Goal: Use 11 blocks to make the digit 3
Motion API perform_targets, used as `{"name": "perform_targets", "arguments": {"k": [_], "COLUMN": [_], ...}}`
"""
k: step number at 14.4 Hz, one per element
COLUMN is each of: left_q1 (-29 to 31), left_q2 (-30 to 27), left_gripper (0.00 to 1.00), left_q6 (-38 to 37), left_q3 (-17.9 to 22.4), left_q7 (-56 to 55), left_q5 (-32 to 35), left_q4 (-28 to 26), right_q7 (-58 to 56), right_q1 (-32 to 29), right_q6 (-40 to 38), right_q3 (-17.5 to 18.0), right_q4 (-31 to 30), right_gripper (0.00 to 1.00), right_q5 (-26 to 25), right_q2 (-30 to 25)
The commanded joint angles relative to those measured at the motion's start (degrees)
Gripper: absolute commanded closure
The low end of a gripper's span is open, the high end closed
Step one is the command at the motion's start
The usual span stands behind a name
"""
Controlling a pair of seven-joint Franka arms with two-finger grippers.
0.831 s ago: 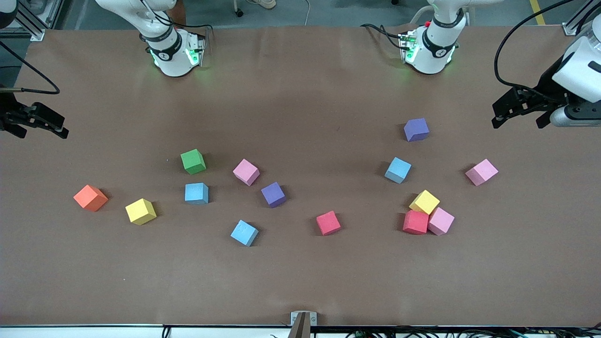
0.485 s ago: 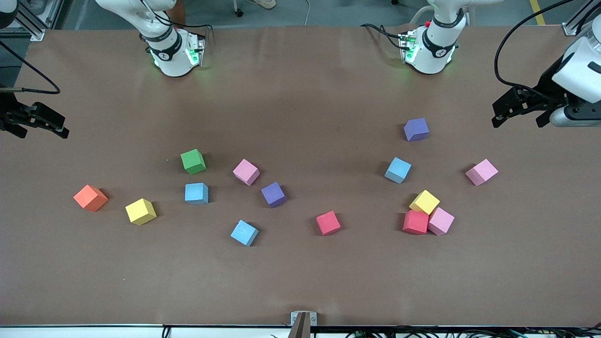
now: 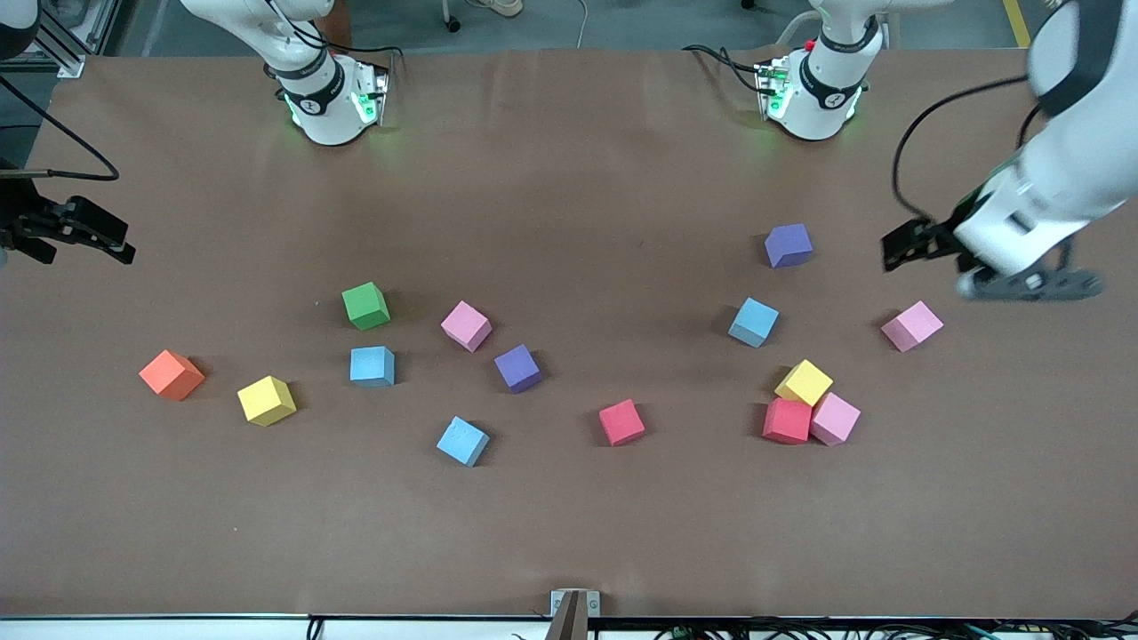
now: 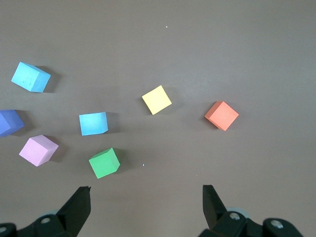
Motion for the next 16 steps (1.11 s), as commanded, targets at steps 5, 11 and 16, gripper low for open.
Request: {"name": "perform_targets", "arguments": {"k": [5,11,16], "left_q1": [-7.0,-8.5,-10.2], "left_q2": [14.5,17.1,16.8], "left_gripper": [0.00,0.00,0.00], "left_q6": [21.7,27.7,34.1], "left_q3": [-4.4,-4.5,-4.5], "left_q7": [-1.2,-4.2,-6.0], "left_q5": [5.1,13.9,16.7], "left_q4": [-8.9,-16.6,-22.8], "right_q7": [-0.2,1.8,15.1], "right_q1": [3.1,10.1,18.8], "right_q6": [1.9,6.3,10.3], "right_q3": [0.7,0.7,0.7], "right_q4": [0.1,1.7,1.7], "right_gripper": [0.00,0.00,0.00], "right_q5": [-0.2,1.8,1.8], "right_q2": [5.2,11.7,18.1]}}
